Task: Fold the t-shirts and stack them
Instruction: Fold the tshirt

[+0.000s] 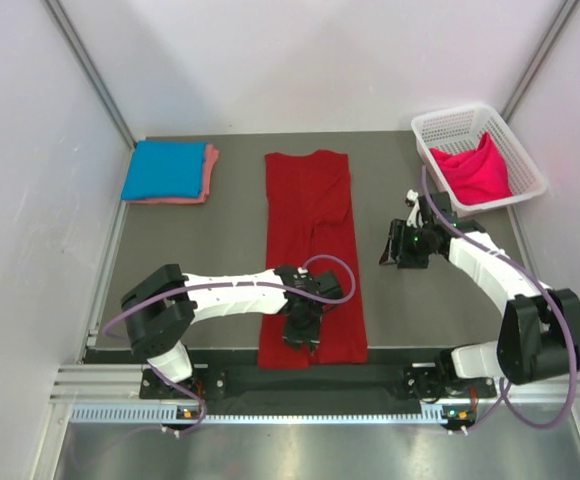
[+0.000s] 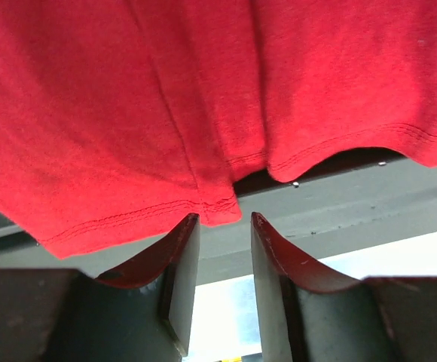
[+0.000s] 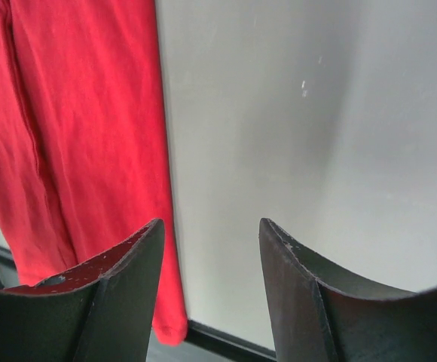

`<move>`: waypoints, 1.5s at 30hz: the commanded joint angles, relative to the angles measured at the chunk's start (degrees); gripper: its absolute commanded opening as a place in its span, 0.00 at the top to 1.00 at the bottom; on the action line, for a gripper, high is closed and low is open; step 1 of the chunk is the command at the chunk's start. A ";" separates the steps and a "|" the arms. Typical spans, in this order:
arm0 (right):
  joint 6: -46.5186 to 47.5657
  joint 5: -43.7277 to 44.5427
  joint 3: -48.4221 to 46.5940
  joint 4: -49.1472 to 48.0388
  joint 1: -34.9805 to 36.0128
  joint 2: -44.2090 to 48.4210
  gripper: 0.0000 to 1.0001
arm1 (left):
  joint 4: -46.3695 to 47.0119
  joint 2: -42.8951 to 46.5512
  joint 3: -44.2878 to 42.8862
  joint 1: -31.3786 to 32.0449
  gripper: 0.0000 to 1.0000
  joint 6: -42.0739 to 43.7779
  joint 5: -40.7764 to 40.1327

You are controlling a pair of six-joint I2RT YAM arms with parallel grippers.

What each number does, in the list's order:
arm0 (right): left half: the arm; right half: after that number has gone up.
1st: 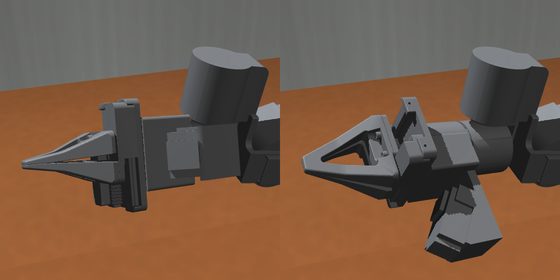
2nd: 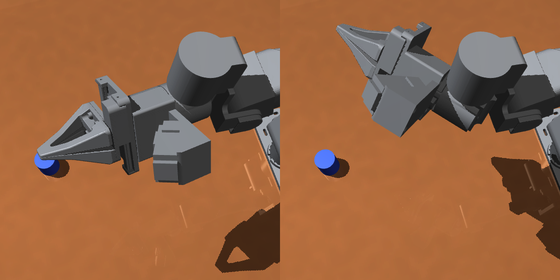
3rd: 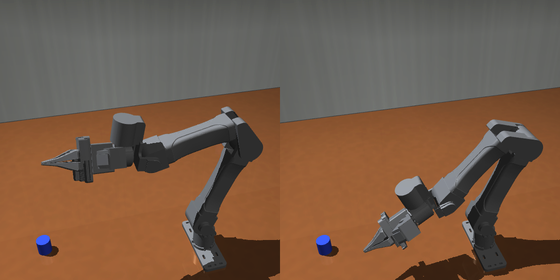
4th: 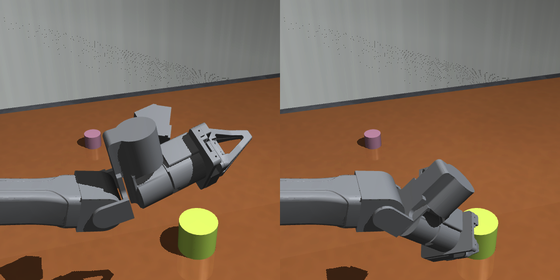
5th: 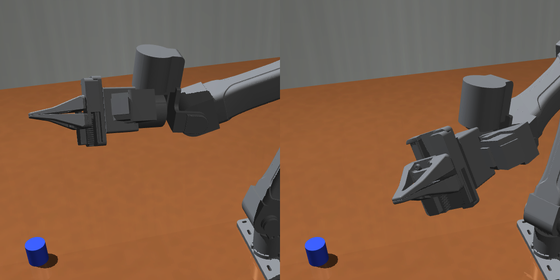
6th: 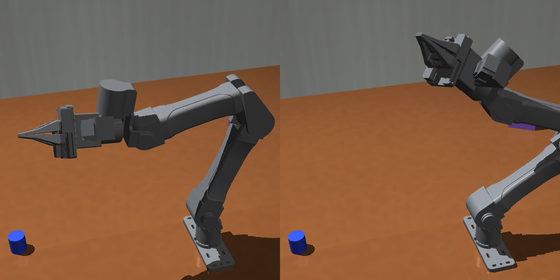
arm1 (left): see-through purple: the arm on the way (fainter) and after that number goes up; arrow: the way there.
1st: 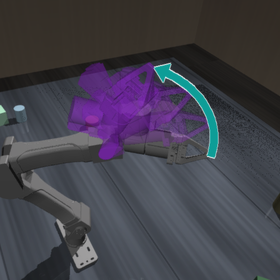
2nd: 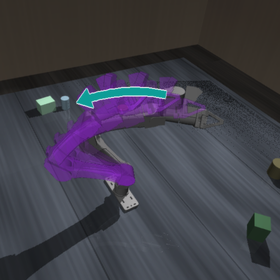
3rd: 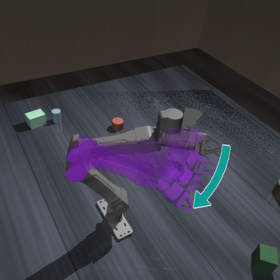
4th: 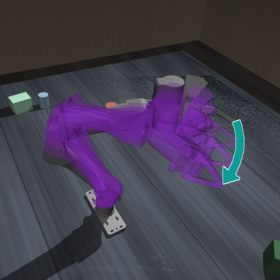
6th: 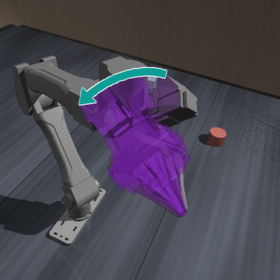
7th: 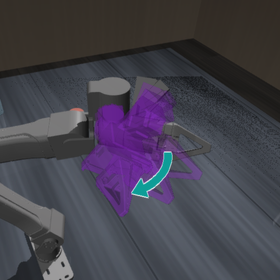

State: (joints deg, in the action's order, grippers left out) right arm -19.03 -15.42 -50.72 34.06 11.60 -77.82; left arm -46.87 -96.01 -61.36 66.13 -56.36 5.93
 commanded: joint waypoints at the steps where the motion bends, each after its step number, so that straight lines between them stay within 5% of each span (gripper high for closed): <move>1: 0.66 -1.54 2.11 -1.54 0.53 4.61 0.46 | -2.61 2.05 0.19 0.58 0.61 -2.88 -2.60; 19: -1.18 -2.77 6.51 -2.86 0.53 8.30 0.46 | 5.47 2.75 7.13 0.84 0.73 -3.50 3.91; 32: -1.01 -2.77 8.27 -2.77 0.62 9.88 0.46 | 8.99 4.60 8.01 0.84 0.65 -3.93 3.12; 45: -1.63 -3.91 9.85 -4.36 0.62 9.80 0.46 | 8.20 0.56 7.66 1.02 0.69 -2.97 2.42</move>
State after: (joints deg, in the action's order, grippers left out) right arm -20.18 -18.28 -40.71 31.90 11.77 -69.34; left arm -39.35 -94.41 -53.84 66.81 -59.86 9.13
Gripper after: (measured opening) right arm 0.541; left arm 0.315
